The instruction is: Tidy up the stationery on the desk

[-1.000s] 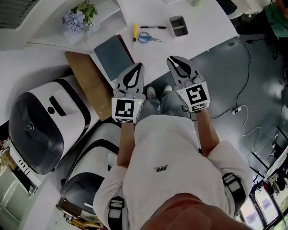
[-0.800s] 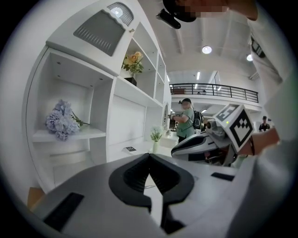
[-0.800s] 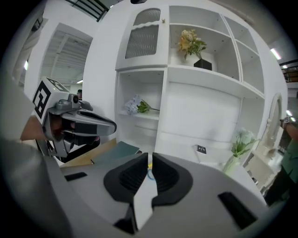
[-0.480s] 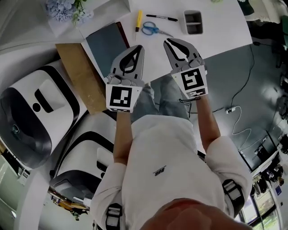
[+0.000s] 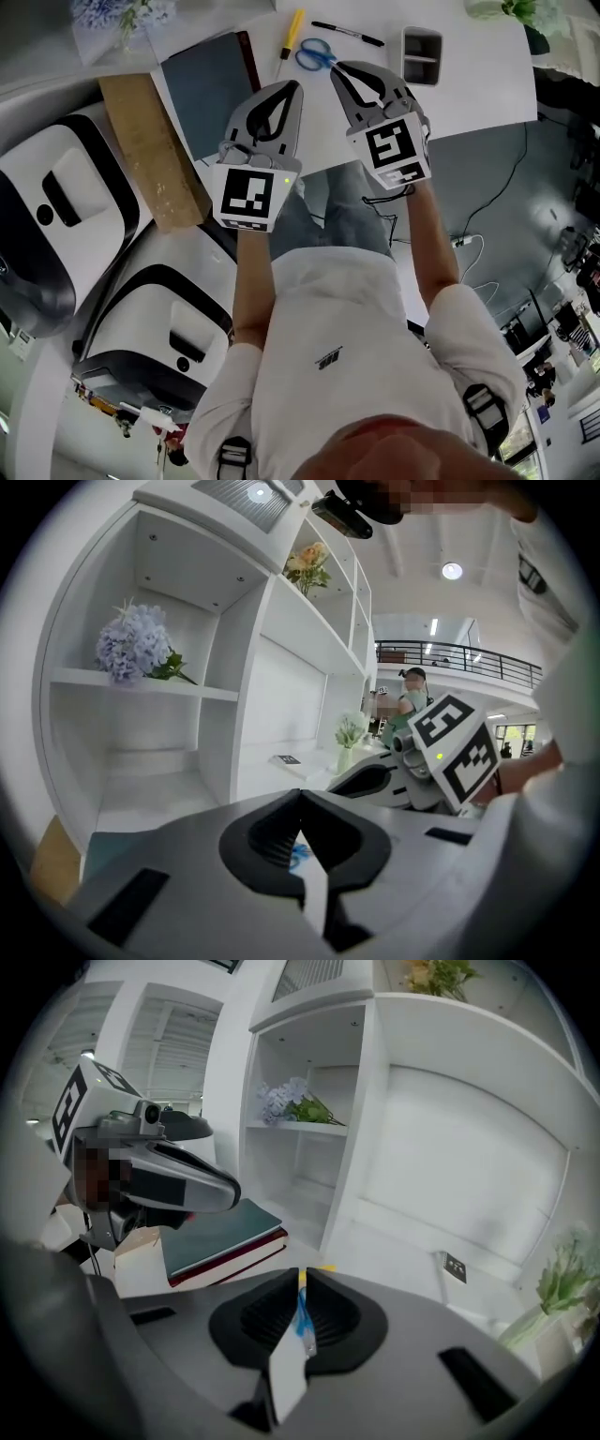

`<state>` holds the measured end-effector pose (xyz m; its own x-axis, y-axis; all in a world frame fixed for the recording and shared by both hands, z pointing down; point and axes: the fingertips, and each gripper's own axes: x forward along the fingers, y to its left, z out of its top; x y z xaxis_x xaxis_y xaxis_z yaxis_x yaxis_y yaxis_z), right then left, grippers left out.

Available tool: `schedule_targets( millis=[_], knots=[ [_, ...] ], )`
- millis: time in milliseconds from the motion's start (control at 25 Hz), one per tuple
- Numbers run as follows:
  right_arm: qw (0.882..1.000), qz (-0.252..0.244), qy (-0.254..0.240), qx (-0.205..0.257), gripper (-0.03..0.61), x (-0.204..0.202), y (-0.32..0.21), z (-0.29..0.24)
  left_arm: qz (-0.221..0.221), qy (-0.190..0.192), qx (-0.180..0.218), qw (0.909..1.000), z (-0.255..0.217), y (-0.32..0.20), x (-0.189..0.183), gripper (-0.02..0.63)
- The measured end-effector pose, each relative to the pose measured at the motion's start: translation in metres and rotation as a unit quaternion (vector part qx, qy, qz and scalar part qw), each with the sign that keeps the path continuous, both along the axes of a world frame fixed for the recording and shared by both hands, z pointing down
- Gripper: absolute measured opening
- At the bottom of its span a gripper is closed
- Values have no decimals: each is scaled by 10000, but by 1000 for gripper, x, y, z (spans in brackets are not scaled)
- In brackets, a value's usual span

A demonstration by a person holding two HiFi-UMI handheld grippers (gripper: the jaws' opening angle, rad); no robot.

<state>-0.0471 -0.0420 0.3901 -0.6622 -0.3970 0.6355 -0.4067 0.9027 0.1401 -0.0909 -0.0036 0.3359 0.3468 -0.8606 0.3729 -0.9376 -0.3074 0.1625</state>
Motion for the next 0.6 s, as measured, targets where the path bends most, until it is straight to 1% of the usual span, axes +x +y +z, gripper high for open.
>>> schedule_targets(
  millis=[360, 600],
  knots=[
    [9984, -474, 216, -211, 15, -14, -18, 40, -407, -21, -272, 9988, 27, -15, 6, 0],
    [9945, -861, 428, -411, 17, -25, -24, 64, -601, 9, -377, 9975, 35, -21, 4, 0]
  ],
)
